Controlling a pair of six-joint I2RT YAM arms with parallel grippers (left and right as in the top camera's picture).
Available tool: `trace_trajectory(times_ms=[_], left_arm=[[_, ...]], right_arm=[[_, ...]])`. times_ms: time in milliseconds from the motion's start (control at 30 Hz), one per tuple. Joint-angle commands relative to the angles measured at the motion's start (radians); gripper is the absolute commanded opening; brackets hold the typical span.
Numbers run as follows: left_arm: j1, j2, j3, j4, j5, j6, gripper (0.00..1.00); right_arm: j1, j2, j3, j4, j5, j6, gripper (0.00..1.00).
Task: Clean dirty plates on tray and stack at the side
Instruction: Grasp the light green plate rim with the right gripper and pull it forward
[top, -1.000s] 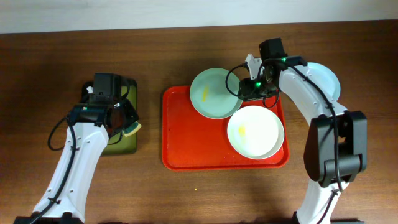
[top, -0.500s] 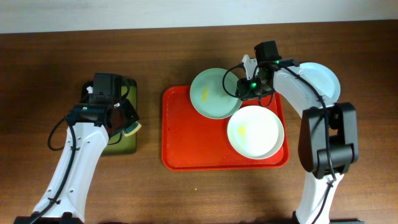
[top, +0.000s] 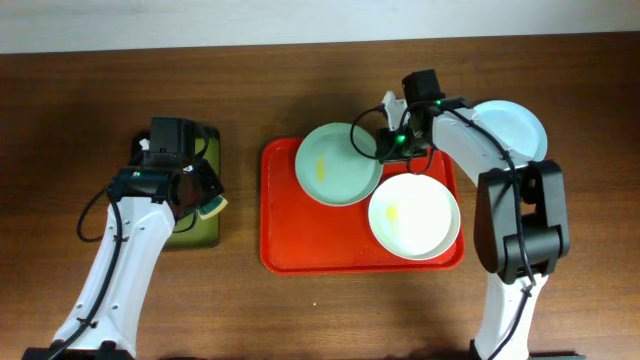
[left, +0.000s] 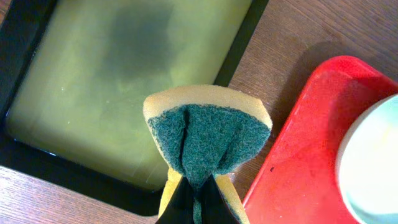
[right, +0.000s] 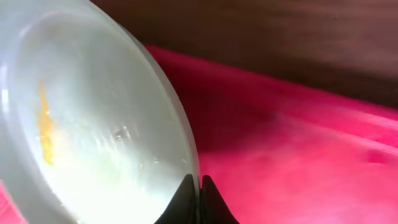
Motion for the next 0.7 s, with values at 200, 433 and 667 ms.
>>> trace_trajectory(times_ms=[200,433,667], left_arm=[[-0.001,-0.017,0.014,0.006,0.003,0.043,0.00],[-0.013,-0.017,0.014,0.035,0.085,0.135,0.00],[-0.074,-0.017,0.014,0.051,0.097,0.171,0.00]], right_arm=[[0.037,-0.092,0.063,-0.134,-0.131,-0.085,0.04],[0.088,-0.092,0.063,-0.295,-0.193,-0.217,0.04],[0.191,-0.090,0.031,-0.269,0.100,-0.118,0.04]])
